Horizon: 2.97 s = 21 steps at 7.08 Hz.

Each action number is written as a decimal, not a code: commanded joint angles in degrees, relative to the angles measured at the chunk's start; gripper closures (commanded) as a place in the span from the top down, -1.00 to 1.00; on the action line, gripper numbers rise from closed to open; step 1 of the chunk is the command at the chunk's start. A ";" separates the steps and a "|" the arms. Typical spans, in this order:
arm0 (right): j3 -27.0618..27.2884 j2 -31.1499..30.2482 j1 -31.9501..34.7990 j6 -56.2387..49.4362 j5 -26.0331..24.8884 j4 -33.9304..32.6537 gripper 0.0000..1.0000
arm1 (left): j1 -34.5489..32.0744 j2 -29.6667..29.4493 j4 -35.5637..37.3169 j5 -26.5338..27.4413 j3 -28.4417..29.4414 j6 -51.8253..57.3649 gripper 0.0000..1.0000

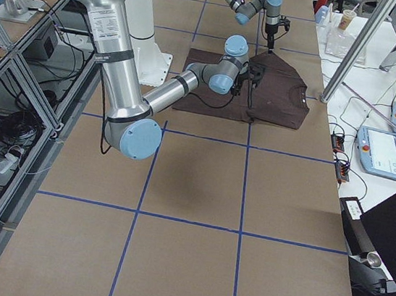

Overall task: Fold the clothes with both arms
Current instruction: 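Release the sleeve with the right gripper while the left gripper approaches the other sleeve, then grasp the sleeve nearest the left gripper and fold it inward across the shirt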

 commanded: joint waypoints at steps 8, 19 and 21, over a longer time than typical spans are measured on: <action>-0.38 -0.44 0.00 0.00 0.09 -0.01 1.00 | 0.23 -2.26 -0.01 -0.44 0.85 -0.08 -1.00; -0.12 -1.50 0.44 -0.26 0.44 0.08 1.00 | 8.66 -16.68 0.34 7.65 6.64 -17.56 0.47; 0.05 -1.24 0.26 0.35 0.44 -0.01 1.00 | 8.92 -15.38 0.43 7.21 0.37 -21.59 0.68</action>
